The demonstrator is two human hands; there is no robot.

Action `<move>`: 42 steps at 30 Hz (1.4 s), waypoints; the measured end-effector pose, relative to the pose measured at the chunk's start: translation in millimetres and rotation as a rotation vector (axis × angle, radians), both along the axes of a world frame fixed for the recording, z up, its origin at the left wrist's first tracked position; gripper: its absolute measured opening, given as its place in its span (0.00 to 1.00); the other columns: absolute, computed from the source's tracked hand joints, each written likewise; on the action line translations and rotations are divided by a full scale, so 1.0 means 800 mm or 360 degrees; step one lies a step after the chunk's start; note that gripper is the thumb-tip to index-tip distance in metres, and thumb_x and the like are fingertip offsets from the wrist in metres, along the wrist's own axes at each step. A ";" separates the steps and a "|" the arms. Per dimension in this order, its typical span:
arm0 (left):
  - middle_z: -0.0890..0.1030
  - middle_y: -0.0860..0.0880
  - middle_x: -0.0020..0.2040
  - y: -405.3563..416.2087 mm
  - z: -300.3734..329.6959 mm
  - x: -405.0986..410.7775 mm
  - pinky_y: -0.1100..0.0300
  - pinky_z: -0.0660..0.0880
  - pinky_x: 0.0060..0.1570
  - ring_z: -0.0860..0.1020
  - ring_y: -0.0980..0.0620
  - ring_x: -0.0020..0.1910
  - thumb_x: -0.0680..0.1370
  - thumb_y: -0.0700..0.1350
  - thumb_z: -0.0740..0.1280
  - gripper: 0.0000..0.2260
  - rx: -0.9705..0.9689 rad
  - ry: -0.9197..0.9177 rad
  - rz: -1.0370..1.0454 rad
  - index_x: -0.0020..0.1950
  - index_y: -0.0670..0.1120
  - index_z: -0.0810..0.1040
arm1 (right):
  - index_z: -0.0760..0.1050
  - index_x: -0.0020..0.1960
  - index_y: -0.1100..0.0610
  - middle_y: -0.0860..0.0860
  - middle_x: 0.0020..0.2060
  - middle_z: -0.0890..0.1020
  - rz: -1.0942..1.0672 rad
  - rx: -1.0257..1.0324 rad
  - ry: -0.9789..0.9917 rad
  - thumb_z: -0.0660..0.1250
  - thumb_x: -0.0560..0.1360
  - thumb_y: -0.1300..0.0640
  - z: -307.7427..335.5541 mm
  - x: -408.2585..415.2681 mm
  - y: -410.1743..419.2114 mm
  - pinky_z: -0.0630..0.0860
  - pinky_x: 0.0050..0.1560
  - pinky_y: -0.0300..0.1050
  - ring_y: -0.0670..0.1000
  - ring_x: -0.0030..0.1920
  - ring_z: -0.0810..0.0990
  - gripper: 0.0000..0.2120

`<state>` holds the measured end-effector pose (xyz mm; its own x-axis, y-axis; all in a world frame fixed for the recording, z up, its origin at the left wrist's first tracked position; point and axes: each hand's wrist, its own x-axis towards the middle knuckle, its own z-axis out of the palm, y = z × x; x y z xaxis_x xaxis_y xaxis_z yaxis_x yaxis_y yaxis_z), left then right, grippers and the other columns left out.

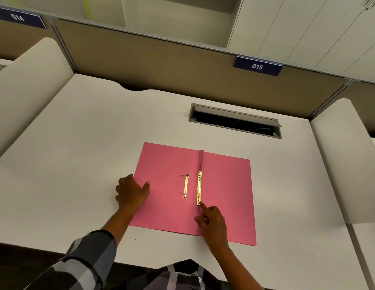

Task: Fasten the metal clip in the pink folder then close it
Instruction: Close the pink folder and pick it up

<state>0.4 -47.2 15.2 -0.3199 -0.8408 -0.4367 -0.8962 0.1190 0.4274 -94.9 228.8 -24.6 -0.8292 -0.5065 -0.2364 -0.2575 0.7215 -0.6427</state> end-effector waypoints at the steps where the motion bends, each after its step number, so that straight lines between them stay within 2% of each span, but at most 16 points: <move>1: 0.69 0.38 0.74 -0.001 0.000 -0.001 0.35 0.69 0.68 0.69 0.34 0.73 0.77 0.59 0.71 0.35 0.0013 -0.0003 0.0001 0.77 0.43 0.66 | 0.73 0.74 0.50 0.46 0.48 0.76 0.0005 0.0007 -0.0001 0.75 0.77 0.55 0.000 0.000 0.000 0.68 0.47 0.25 0.47 0.47 0.77 0.27; 16: 0.74 0.38 0.71 -0.021 0.002 -0.013 0.38 0.69 0.69 0.74 0.35 0.69 0.79 0.58 0.70 0.27 0.0218 0.0092 0.0238 0.73 0.44 0.75 | 0.72 0.75 0.49 0.47 0.49 0.76 0.0072 0.0121 0.0003 0.73 0.78 0.54 0.003 -0.002 -0.003 0.66 0.43 0.23 0.48 0.47 0.76 0.27; 27: 0.78 0.38 0.70 -0.038 0.010 -0.008 0.40 0.72 0.69 0.75 0.34 0.68 0.79 0.60 0.67 0.29 0.0297 0.0194 0.0265 0.74 0.43 0.76 | 0.72 0.75 0.50 0.47 0.49 0.75 0.0092 0.0153 0.0013 0.73 0.78 0.53 0.007 -0.003 -0.004 0.66 0.43 0.24 0.48 0.48 0.76 0.26; 33: 0.79 0.40 0.69 -0.041 0.025 -0.005 0.40 0.74 0.67 0.77 0.36 0.66 0.79 0.57 0.70 0.25 0.0304 0.0424 0.0392 0.71 0.44 0.78 | 0.72 0.75 0.48 0.47 0.49 0.75 0.0099 0.0152 0.0011 0.73 0.78 0.53 0.009 -0.002 -0.003 0.67 0.44 0.25 0.48 0.47 0.76 0.27; 38: 0.80 0.42 0.66 -0.039 0.047 -0.001 0.49 0.76 0.61 0.78 0.41 0.61 0.82 0.50 0.68 0.18 0.0426 0.0812 0.0450 0.67 0.41 0.79 | 0.72 0.75 0.49 0.48 0.50 0.76 0.0093 0.0125 0.0000 0.73 0.78 0.53 0.011 -0.002 -0.001 0.68 0.45 0.27 0.48 0.48 0.76 0.26; 40: 0.80 0.43 0.65 -0.037 0.058 0.003 0.46 0.76 0.64 0.78 0.41 0.62 0.83 0.51 0.67 0.16 0.0489 0.0869 0.0413 0.67 0.44 0.79 | 0.72 0.75 0.49 0.48 0.50 0.76 0.0100 0.0100 -0.0010 0.73 0.78 0.53 0.012 -0.003 0.000 0.71 0.46 0.29 0.48 0.48 0.77 0.26; 42: 0.82 0.44 0.63 -0.032 0.071 0.008 0.47 0.77 0.62 0.79 0.42 0.60 0.83 0.51 0.65 0.14 0.0572 0.0925 0.0385 0.65 0.47 0.81 | 0.72 0.75 0.49 0.49 0.51 0.76 0.0085 0.0061 -0.0039 0.73 0.78 0.53 0.014 -0.005 0.001 0.77 0.50 0.34 0.49 0.48 0.77 0.27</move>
